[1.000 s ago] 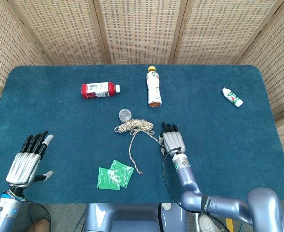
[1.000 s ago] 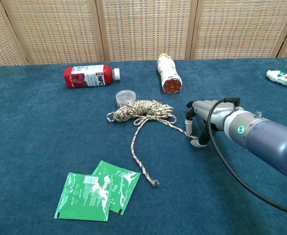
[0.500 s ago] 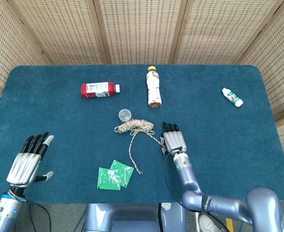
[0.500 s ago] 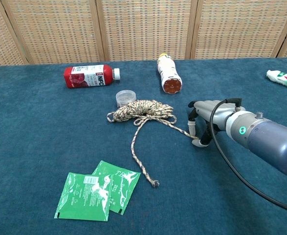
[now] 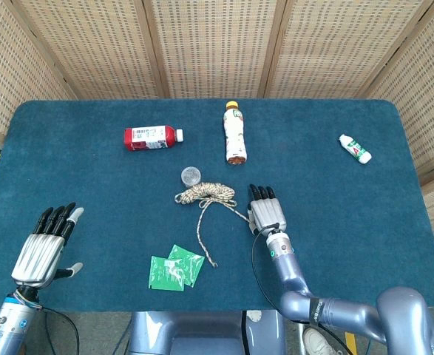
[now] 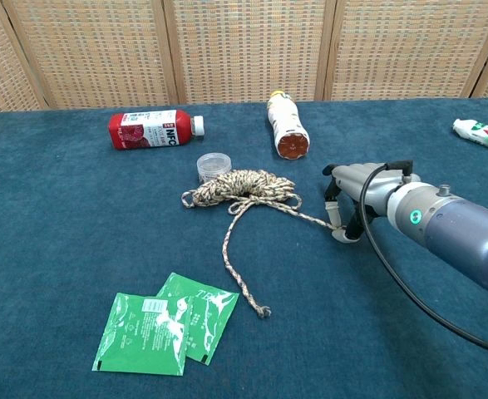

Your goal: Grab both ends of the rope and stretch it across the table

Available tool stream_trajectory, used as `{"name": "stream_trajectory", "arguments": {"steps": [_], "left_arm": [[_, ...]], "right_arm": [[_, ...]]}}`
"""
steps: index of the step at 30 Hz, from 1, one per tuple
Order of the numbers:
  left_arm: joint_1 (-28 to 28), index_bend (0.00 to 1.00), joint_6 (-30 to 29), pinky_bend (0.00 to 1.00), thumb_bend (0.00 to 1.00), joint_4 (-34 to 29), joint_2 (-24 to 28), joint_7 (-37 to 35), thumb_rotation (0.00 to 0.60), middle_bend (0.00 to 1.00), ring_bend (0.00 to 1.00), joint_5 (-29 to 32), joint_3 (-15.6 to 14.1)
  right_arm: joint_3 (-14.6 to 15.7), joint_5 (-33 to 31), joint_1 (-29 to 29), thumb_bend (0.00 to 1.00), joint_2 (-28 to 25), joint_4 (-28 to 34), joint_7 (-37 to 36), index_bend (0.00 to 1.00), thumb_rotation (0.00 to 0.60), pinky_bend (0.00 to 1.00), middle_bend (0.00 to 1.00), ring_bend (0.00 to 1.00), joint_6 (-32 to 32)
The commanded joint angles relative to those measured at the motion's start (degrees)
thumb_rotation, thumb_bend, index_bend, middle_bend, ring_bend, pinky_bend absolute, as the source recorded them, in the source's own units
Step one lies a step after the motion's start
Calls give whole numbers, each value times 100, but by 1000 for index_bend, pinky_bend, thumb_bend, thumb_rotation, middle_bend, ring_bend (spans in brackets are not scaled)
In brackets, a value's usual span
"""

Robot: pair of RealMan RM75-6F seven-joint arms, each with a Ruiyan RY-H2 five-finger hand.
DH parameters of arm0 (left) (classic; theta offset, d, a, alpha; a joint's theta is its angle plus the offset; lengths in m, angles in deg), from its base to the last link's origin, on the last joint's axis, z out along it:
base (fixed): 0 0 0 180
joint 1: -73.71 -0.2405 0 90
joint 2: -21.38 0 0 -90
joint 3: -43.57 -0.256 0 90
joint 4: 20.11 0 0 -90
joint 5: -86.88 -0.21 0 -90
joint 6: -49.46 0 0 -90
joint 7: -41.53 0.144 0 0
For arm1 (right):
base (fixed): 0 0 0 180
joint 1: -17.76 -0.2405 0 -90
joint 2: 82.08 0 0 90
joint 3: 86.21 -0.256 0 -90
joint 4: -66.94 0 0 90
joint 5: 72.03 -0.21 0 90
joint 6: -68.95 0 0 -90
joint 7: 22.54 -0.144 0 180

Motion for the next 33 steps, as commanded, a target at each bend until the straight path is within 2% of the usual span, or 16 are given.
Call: {"name": "stream_trajectory", "arguments": {"steps": [1, 10, 13, 14, 15, 16, 21, 23, 33], "left_arm": [[41, 0, 60, 0, 0, 9, -29, 38, 600, 0, 0, 5, -6], [647, 18, 611, 0, 0, 284, -294, 358, 600, 0, 0, -345, 223], [995, 134, 971, 0, 0, 448, -434, 389, 600, 0, 0, -531, 324], [1182, 179, 1183, 0, 0, 511, -490, 381, 600, 0, 0, -592, 374], [1621, 223, 1622, 0, 3, 682, -687, 359, 600, 0, 0, -791, 530], [1715, 253, 1710, 0, 10, 767, -742, 306, 600, 0, 0, -791, 573], [2451, 401, 2279, 0, 135, 1426, -1253, -375, 600, 0, 0, -1154, 719], [2626, 448, 2440, 0, 157, 1616, -1400, -467, 600, 0, 0, -1163, 725], [3140, 461, 2922, 0, 183, 2137, -2180, -173, 600, 0, 0, -763, 733]], "right_arm": [[-7, 85, -5, 498, -48, -48, -47, 636, 600, 0, 15, 0, -27], [6, 308, -18, 510, -239, -65, -110, 641, 600, 0, 17, 0, -117], [27, 384, -30, 512, -289, -56, -96, 643, 600, 0, 17, 0, -132], [32, 412, -38, 512, -300, -61, -91, 643, 600, 0, 17, 0, -140], [23, 412, -58, 513, -298, -83, -76, 643, 600, 0, 18, 0, -164], [18, 403, -64, 512, -295, -92, -72, 643, 600, 0, 18, 0, -176], [-15, 329, -100, 514, -272, -157, -51, 644, 600, 0, 18, 0, -255], [-27, 301, -109, 514, -272, -168, -50, 645, 600, 0, 19, 0, -281], [-84, 180, -150, 522, -254, -249, -95, 650, 600, 0, 25, 0, -392]]}}
